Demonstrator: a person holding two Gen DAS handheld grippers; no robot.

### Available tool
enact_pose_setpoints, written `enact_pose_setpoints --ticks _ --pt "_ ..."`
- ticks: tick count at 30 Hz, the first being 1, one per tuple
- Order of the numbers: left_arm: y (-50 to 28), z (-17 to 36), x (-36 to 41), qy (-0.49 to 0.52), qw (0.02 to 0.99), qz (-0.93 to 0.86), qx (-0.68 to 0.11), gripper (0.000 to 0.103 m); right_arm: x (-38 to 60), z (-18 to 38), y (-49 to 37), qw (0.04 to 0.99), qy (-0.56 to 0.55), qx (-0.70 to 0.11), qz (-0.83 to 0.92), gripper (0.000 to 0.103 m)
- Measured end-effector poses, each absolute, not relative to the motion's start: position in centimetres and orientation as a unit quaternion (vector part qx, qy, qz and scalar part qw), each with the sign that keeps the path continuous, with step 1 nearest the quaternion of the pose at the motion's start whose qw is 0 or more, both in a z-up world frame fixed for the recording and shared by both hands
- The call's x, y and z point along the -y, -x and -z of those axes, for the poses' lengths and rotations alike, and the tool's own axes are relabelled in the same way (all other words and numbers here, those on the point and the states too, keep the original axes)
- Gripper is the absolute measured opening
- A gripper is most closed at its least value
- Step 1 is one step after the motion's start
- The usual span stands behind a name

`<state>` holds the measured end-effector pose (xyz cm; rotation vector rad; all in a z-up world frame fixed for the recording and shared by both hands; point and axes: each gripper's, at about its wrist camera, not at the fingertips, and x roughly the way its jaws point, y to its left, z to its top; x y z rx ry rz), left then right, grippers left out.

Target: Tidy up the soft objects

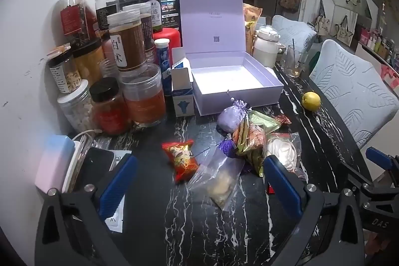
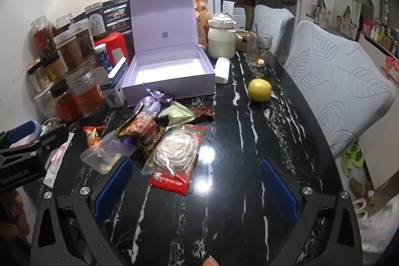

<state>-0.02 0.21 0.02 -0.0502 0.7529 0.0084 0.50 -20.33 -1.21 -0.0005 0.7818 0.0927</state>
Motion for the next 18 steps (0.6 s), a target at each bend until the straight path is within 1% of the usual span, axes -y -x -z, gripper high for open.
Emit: enact_pose_setpoints --ticks 6,18 --pt "0.3 -1.02 0.32 0.014 0.931 0.005 -0.364 0.103 20.23 1.22 -0.6 0.924 -0.005 -0.381 -0.046 0.103" --pt "0.71 -1.11 0.41 0.012 0.935 0.01 -0.355 0.103 20.52 1.14 -0.27 0.925 -0.004 -0.377 -0.048 0.103"
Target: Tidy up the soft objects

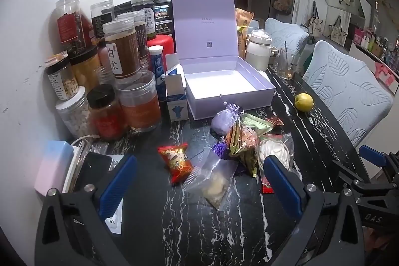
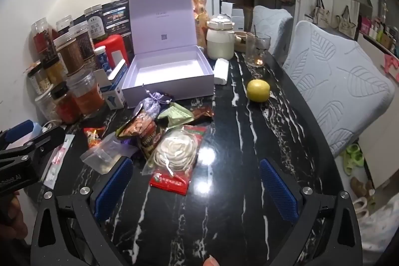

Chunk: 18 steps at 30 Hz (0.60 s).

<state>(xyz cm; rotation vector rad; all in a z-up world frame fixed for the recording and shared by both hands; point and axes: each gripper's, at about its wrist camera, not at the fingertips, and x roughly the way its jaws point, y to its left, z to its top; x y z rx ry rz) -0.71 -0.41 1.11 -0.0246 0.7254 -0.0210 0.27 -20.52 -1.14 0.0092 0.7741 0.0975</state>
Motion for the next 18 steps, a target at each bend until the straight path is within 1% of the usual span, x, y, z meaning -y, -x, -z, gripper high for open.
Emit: enact_pose_setpoints --ticks 18 --pt "1.17 -1.14 0.85 0.009 0.935 0.017 -0.354 0.103 20.4 1.19 -0.11 0.925 -0.002 -0.376 -0.047 0.103"
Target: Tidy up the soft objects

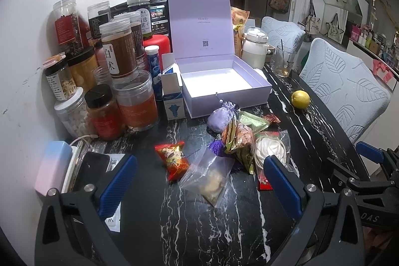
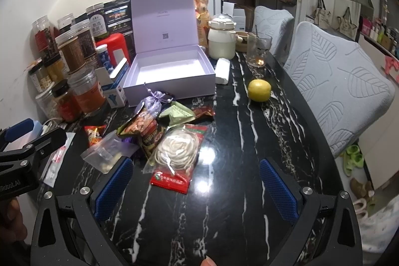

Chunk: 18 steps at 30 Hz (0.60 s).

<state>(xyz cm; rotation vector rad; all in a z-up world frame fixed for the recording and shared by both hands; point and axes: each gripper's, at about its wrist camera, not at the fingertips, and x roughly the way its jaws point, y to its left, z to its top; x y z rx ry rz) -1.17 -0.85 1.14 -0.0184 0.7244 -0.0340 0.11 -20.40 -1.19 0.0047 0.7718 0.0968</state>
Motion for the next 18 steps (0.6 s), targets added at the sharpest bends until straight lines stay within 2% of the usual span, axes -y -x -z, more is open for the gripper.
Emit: enact_pose_setpoints --ticks 18 --pt "1.48 -0.84 0.91 0.008 0.932 0.016 -0.361 0.103 20.11 1.36 0.02 0.924 0.0 -0.38 -0.052 0.103"
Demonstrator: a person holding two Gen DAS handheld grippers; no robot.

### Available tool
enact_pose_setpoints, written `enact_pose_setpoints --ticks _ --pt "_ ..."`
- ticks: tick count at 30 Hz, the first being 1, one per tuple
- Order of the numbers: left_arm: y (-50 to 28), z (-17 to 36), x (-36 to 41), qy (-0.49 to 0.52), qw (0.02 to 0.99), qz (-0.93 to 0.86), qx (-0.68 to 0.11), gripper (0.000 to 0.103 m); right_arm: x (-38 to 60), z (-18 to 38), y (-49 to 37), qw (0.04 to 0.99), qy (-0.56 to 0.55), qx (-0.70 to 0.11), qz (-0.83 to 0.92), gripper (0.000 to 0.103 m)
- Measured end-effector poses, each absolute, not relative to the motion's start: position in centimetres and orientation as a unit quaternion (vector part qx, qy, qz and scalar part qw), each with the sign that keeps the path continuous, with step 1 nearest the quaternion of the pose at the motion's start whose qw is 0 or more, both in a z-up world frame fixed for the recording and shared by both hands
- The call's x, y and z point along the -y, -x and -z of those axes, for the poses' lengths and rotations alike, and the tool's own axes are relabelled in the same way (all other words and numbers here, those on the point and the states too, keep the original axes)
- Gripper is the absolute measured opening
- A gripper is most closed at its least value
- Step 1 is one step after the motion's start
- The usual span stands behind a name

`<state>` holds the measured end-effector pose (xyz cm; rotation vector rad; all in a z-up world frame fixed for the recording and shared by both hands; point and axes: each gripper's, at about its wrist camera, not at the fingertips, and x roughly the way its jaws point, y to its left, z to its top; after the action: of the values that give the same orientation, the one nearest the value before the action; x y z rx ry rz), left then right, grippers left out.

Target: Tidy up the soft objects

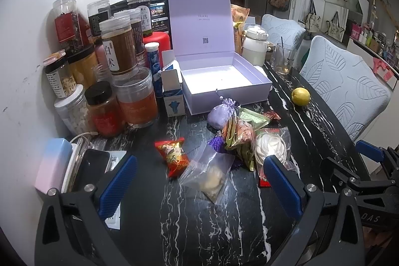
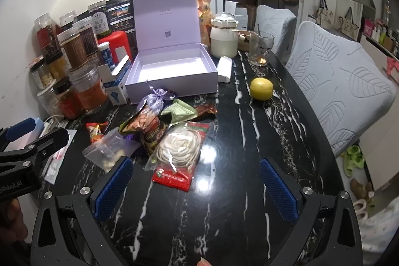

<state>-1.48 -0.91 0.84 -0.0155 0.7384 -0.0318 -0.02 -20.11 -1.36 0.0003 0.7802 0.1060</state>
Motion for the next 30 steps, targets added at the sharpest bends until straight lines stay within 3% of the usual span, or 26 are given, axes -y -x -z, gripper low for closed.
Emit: enact_pose_setpoints --ticks 30 --pt "2.38 -0.31 0.57 0.019 0.93 0.01 -0.367 0.103 20.14 1.32 0.94 0.925 0.0 -0.374 -0.06 0.103"
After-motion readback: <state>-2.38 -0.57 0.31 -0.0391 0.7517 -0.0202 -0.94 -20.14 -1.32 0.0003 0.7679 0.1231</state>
